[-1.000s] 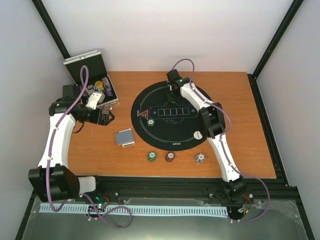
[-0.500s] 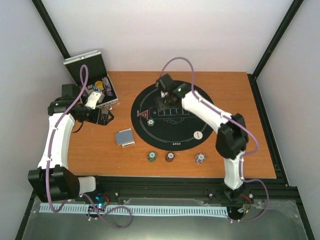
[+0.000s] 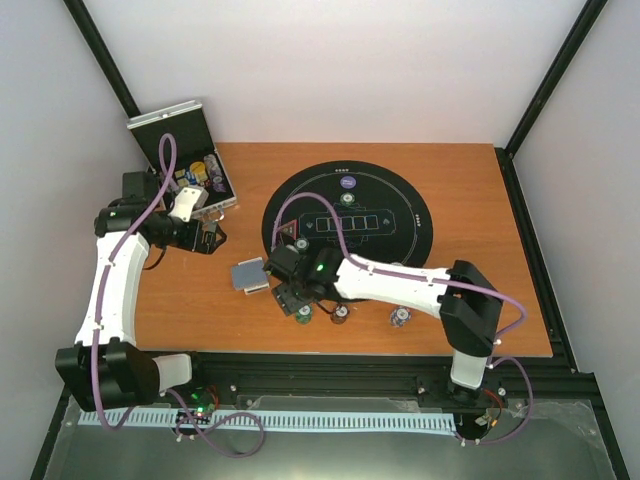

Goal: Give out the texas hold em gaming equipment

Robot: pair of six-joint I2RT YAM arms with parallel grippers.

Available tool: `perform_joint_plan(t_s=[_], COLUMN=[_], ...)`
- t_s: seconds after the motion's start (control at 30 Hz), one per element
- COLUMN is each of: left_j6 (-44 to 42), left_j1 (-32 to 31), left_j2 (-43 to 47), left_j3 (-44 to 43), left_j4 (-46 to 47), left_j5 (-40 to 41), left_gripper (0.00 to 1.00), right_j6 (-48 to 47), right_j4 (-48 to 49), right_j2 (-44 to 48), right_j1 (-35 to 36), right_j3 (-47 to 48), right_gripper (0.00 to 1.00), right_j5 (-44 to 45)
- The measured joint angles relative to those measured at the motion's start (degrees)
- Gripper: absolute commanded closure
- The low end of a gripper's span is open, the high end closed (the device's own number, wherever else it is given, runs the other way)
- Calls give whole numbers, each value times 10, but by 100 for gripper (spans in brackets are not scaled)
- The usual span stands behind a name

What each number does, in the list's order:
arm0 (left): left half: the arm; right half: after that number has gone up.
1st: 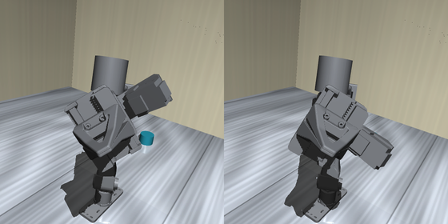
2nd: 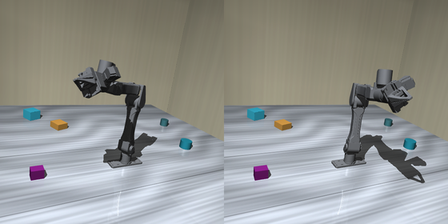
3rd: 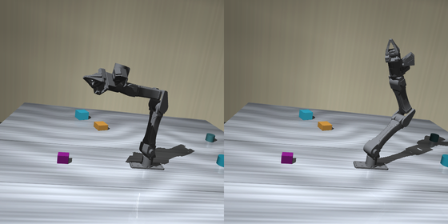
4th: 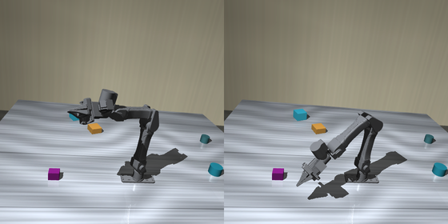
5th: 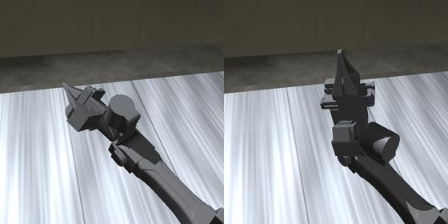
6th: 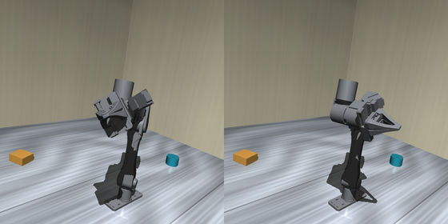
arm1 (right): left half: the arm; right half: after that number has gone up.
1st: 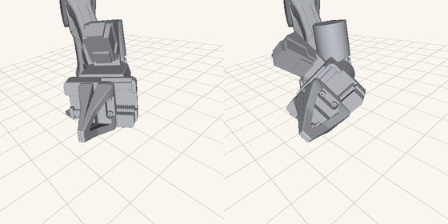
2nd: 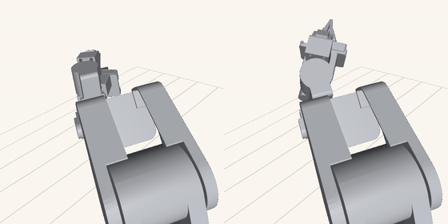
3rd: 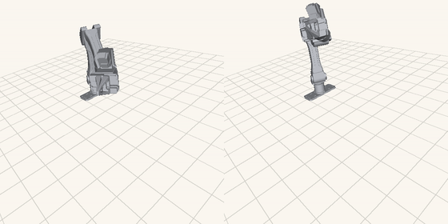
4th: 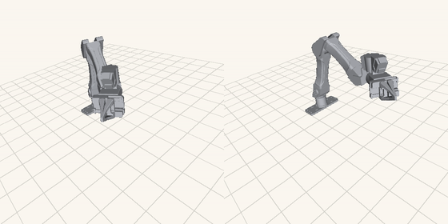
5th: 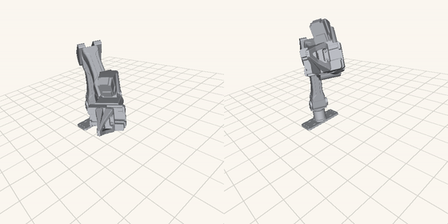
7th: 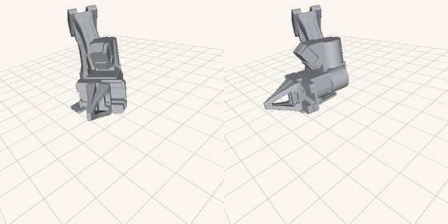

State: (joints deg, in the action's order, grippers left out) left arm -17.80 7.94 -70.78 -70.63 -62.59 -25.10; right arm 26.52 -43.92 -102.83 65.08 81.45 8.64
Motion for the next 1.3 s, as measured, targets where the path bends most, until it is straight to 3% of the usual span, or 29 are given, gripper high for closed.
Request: perform_joint_plan(t_s=[0.37,1.3], left_j6=[0,0], left_j1=[0,0], left_j2=[6,7], left_j3=[5,4], left_j4=[-1,-7], left_j5=[0,0], left_gripper=[0,0], right_j6=[35,44], right_j4=[6,47], right_j2=[-59,-61], right_j1=[31,15], right_j3=[-38,-65], right_gripper=[29,48], right_j5=[9,-13])
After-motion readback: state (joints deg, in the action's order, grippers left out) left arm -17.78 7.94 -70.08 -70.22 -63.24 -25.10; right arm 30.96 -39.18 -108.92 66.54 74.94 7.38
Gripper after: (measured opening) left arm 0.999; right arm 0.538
